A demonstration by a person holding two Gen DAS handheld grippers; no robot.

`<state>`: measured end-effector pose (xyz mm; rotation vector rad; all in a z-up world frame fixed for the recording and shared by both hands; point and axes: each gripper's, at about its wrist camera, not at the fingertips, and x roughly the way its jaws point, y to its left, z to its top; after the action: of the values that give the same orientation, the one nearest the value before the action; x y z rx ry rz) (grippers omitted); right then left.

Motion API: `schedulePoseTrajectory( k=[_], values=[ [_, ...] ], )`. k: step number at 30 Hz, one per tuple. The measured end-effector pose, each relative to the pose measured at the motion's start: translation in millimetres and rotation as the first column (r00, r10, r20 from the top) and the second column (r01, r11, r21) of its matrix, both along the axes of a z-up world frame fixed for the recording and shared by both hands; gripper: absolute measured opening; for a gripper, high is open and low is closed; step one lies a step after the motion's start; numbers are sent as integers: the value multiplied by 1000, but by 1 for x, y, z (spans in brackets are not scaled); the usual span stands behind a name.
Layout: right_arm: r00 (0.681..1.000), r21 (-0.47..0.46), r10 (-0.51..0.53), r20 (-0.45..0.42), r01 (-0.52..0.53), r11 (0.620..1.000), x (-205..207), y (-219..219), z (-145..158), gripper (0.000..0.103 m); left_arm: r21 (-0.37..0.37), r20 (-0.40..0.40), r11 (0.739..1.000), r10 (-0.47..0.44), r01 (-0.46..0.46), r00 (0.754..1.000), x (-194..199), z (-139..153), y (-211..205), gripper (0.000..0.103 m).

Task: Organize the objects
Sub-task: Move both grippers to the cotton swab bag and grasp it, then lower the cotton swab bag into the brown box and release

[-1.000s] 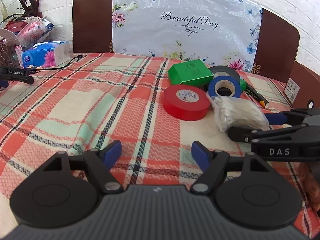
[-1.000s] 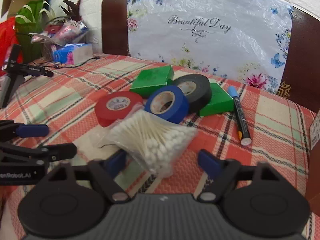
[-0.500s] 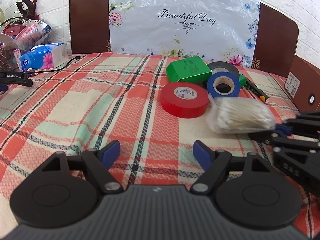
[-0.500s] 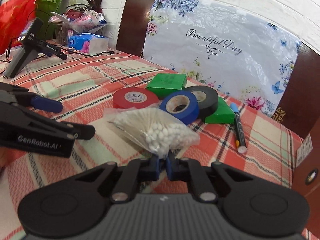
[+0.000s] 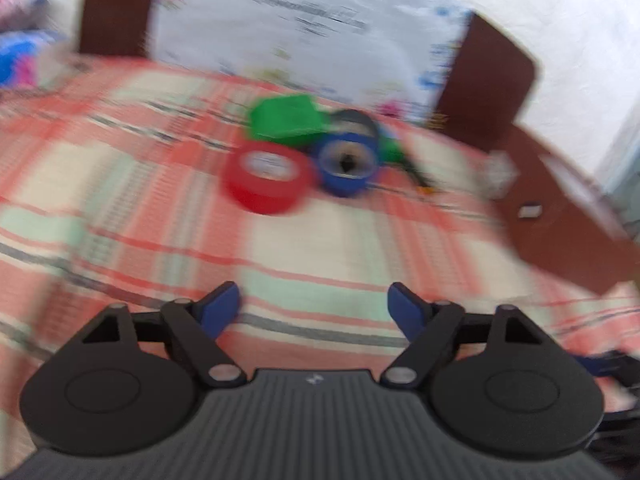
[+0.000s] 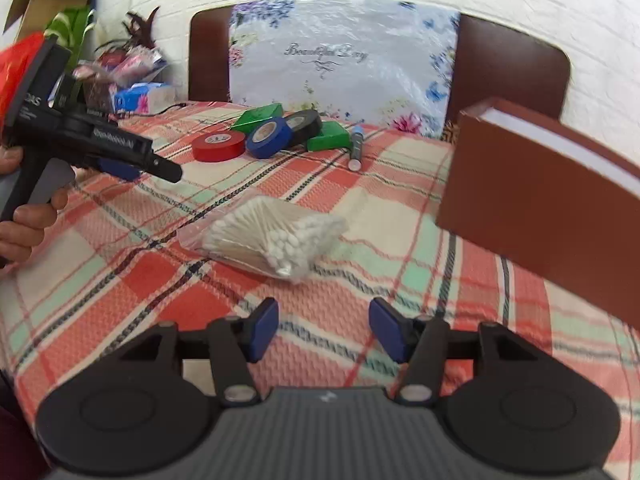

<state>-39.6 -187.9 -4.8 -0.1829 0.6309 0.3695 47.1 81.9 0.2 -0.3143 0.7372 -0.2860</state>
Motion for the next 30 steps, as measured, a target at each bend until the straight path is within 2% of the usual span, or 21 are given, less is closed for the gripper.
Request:
schedulePoseTrajectory(
  k=[1,2,5,7,8,9,10,11,13,16,19,23,26,30],
  values=[
    [1000,17,2,-7,-2,1000,0,-1,2,54,-47,-15,997,-60,59,998,1,4,-11,75],
    [1000,29,9,-8,-9,1000,1,-1,3,55,-55,-25,993,-106,104,994,1,8,-24,75],
    [1000,41,28,-3,-27,999,7,9,7,58,1,-68,980,-200,200,978,2,7,-65,73],
    [999,65,45,-5,-45,997,15,15,8,58,12,-106,970,-239,242,965,1,-4,-85,62],
    [998,84,58,-16,-57,995,20,18,6,57,50,-82,970,-232,236,969,-3,-5,-93,58],
    [997,101,67,-37,-63,993,27,21,3,54,72,-66,964,-252,256,966,-6,-5,-100,48],
    [996,109,62,-65,-55,993,34,24,-2,48,62,-74,959,-271,275,960,-6,-3,-105,41],
    [997,103,35,-62,-29,994,36,26,-5,45,76,-81,962,-258,264,963,-6,0,-108,41],
    [999,112,6,-32,-2,994,34,23,-1,38,94,-65,957,-269,275,961,-4,14,-114,34],
    [997,179,-57,58,45,983,25,-5,20,37,90,26,941,-329,326,944,-5,55,-133,33],
    [966,206,-162,203,120,971,16,-38,49,37,131,144,910,-410,393,900,0,94,-180,33],
    [883,184,-327,338,279,943,20,-82,74,37,173,219,863,-503,474,836,23,113,-249,33],
    [844,186,-424,329,383,905,38,-122,75,37,146,195,846,-532,512,824,50,108,-293,33],
    [825,208,-493,275,450,869,63,-167,66,37,151,155,837,-546,526,824,72,93,-333,33]
  ],
)
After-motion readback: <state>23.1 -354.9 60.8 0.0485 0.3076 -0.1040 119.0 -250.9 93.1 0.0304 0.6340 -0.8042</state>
